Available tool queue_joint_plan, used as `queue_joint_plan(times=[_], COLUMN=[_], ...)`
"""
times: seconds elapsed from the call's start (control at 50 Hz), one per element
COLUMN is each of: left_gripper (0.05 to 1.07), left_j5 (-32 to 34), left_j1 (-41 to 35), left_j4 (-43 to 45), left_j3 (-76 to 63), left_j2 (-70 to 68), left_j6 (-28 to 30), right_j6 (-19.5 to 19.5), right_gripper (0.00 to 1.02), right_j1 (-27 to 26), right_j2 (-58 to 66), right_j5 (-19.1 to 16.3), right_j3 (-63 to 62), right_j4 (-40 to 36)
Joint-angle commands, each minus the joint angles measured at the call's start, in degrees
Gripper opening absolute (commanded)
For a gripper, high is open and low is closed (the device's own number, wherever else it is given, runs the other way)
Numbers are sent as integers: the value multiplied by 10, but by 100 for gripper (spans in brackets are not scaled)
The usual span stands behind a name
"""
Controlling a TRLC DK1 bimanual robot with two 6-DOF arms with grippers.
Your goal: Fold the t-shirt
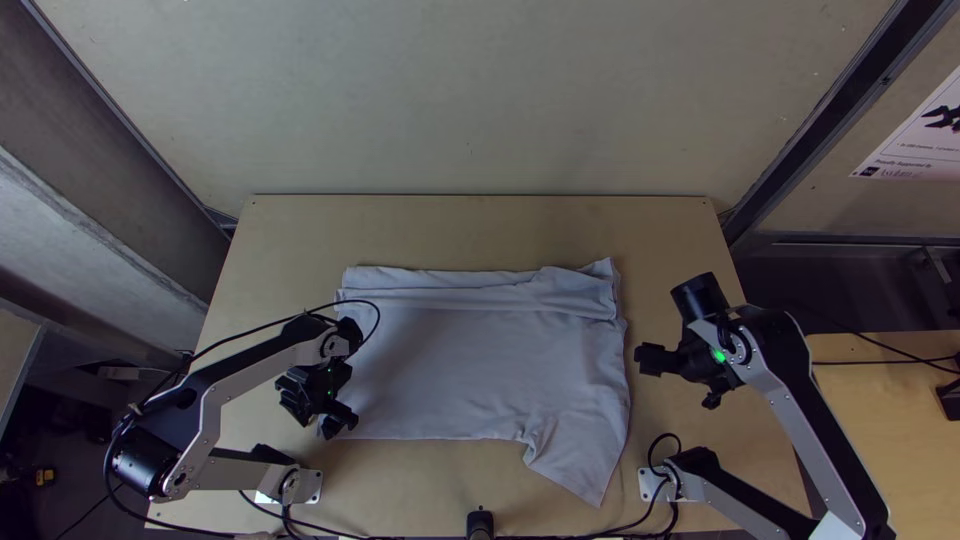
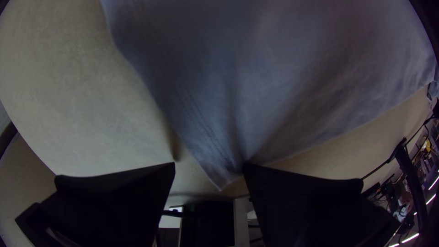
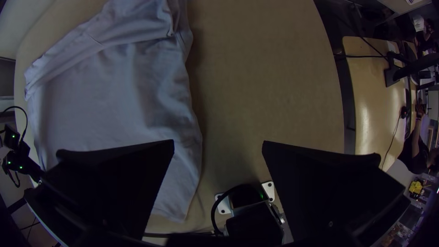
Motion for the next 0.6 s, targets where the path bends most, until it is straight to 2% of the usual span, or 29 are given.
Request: queue_joint_plan(times=[0.0, 0.04, 0.14, 0.16, 0.58], left_gripper=[67, 57, 14, 8, 8], left_j5=[-1, 5, 5, 6, 10], left_j1=[-18, -22, -29, -28, -16], left_j4=[8, 10, 44, 53, 53], left_j3=[-9, -8, -3, -3, 36], left_j2=[19, 23, 26, 26, 10], left_j6=[-25, -27, -28, -26, -27], right_j6=[7, 7, 9, 10, 53], right_gripper=[88, 88, 88, 88, 88], right_j1=[2, 4, 8, 8, 79], right_j2=[-3, -3, -1, 0, 3], right_j5=[-1, -5, -39, -43, -142], right_j3=[-34, -48, -91, -96, -197], right_j4=[-6, -6, -6, -6, 30])
